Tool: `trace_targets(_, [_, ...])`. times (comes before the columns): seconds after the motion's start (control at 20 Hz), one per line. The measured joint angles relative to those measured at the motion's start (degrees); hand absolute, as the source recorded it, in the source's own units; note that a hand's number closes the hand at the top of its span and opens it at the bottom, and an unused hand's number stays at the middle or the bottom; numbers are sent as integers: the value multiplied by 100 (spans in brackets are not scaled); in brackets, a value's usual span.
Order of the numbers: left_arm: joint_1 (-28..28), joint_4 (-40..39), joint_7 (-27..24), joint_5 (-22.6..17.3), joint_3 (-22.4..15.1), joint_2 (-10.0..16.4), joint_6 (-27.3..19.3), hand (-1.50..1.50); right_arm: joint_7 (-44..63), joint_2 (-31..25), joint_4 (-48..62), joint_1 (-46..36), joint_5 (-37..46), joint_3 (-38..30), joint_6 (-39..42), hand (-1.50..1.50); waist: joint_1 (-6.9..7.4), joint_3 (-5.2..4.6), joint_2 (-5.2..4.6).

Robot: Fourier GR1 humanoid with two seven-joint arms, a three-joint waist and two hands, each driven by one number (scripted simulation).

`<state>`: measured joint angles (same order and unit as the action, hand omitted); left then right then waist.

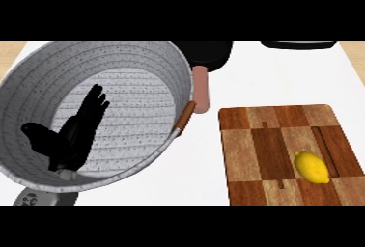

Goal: Pick the lemon from the cutting board and place it in the pot

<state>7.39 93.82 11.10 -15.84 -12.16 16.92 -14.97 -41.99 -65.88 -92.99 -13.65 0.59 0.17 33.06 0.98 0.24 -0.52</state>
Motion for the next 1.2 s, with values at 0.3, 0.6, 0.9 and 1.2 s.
trace_targets(0.3, [165,-71,114,48,-17,-27,-8,0,-409,-480,265,72,578,551,-460,-150,42,-11,-2])
trace_targets(0.6, [236,15,237,27,22,-21,18,0,-809,-603,653,129,1242,1221,-943,-150,72,-15,3])
trace_targets(0.9, [251,75,353,24,121,13,84,0,-1036,-403,1109,-94,2020,1759,-1343,-150,43,-19,18])
trace_targets(1.2, [159,165,416,150,111,-43,56,0,-1186,-164,1464,-223,2207,1929,-1521,-150,-7,-21,30])
